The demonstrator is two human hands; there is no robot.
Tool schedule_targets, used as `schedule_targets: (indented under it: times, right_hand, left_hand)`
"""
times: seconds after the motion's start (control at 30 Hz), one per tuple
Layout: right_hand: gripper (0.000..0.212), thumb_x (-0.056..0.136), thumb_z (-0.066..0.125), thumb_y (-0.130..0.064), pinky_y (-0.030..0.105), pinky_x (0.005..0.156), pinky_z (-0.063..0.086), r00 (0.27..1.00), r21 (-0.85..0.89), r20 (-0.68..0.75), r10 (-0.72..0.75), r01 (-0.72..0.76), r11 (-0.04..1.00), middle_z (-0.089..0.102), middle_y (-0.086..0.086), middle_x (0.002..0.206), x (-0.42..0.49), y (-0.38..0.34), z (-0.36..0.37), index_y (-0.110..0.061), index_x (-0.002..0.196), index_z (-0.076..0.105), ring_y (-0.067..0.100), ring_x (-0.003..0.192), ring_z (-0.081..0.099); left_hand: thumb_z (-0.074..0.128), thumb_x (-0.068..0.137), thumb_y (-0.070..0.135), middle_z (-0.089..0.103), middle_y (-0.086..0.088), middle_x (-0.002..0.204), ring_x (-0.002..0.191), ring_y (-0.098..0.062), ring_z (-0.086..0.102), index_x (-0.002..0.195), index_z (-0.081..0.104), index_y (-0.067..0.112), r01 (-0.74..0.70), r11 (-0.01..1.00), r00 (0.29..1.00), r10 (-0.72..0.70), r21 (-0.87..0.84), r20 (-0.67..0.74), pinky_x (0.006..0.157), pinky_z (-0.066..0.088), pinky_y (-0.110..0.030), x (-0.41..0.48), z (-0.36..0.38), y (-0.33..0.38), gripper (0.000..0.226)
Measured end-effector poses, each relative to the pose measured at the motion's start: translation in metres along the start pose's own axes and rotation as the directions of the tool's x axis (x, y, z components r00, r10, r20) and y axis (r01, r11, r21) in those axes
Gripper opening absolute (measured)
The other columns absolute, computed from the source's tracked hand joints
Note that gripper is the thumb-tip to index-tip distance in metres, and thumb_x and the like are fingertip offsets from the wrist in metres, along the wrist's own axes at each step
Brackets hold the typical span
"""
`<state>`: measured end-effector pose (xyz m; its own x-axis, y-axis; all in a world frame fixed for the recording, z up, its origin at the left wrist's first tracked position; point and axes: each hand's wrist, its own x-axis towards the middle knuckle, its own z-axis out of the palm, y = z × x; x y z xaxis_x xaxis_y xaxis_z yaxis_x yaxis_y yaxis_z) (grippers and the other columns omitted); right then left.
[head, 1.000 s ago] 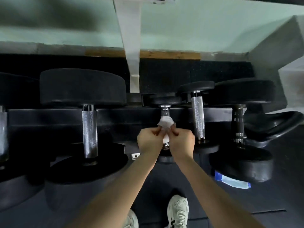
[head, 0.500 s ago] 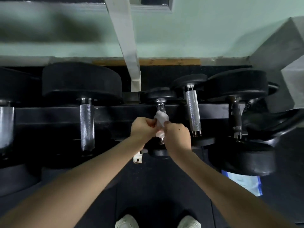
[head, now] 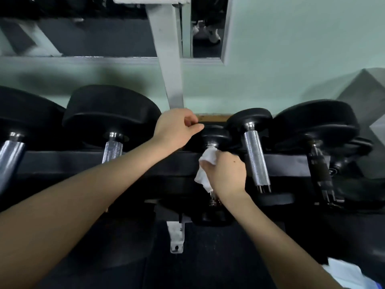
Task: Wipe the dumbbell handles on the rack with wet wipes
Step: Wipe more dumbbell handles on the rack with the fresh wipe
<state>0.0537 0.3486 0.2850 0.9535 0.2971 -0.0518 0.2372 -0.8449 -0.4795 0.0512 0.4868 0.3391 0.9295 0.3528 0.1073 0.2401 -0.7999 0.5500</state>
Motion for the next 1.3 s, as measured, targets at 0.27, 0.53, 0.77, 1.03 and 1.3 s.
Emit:
schedule_targets:
  times: [0.27,0.53,0.77,1.03,1.3]
  right_hand:
    - [0.037,0.087,0.045,0.004,0.031,0.077,0.049,0.967,0.141,-0.063,-0.246,0.253,0.957,0.07,0.015,0.091,-0.025,0.015,-0.026,-0.008,0.115,0.066,0.025,0.085,0.064]
    - [0.037,0.078,0.05,0.01,0.008,0.044,0.034,0.934,0.195,-0.21,-0.29,0.331,0.923,0.066,-0.009,0.065,-0.023,0.017,-0.081,-0.018,0.087,0.074,0.001,0.044,0.05]
    - [0.03,0.089,0.053,-0.016,0.03,0.093,0.046,0.86,-0.172,0.233,-0.453,0.495,0.851,0.066,0.008,0.119,-0.023,0.019,-0.049,-0.013,0.117,0.063,0.023,0.107,0.063]
    - [0.01,0.089,0.058,-0.013,0.027,0.066,0.049,0.964,0.168,-0.092,-0.249,0.262,0.95,0.069,0.001,0.076,-0.023,0.015,-0.031,-0.017,0.094,0.066,0.016,0.072,0.064]
    - [0.016,0.082,0.069,-0.024,0.02,0.068,0.041,1.0,0.227,-0.002,-0.028,0.028,0.974,0.065,-0.006,0.093,-0.017,0.01,-0.021,-0.021,0.098,0.067,0.012,0.087,0.062]
  left_hand:
    - [0.059,0.091,0.022,0.067,0.012,0.105,0.084,0.006,0.055,0.11,0.07,0.02,-0.11,0.968,0.981,0.143,-0.224,0.134,0.081,0.04,-0.007,0.011,0.009,0.001,0.022]
    - [0.058,0.092,0.022,0.069,0.003,0.112,0.1,-0.004,0.059,0.106,0.071,0.016,-0.115,0.95,0.972,0.169,-0.289,0.167,0.08,0.041,-0.007,0.015,0.011,-0.005,0.02]
    - [0.052,0.094,0.022,0.067,0.004,0.115,0.108,-0.012,0.058,0.109,0.069,0.018,-0.177,0.967,0.961,0.21,-0.185,0.18,0.091,0.041,-0.021,0.016,0.012,-0.005,0.023]
    - [0.049,0.096,0.022,0.066,0.005,0.117,0.109,-0.012,0.057,0.111,0.068,0.019,-0.194,0.966,0.961,0.222,-0.173,0.163,0.089,0.04,-0.02,0.015,0.012,-0.005,0.024]
    - [0.053,0.094,0.027,0.067,0.005,0.113,0.106,-0.013,0.059,0.11,0.069,0.021,-0.196,0.966,0.958,0.225,-0.169,0.177,0.092,0.046,-0.027,0.015,0.013,-0.007,0.023]
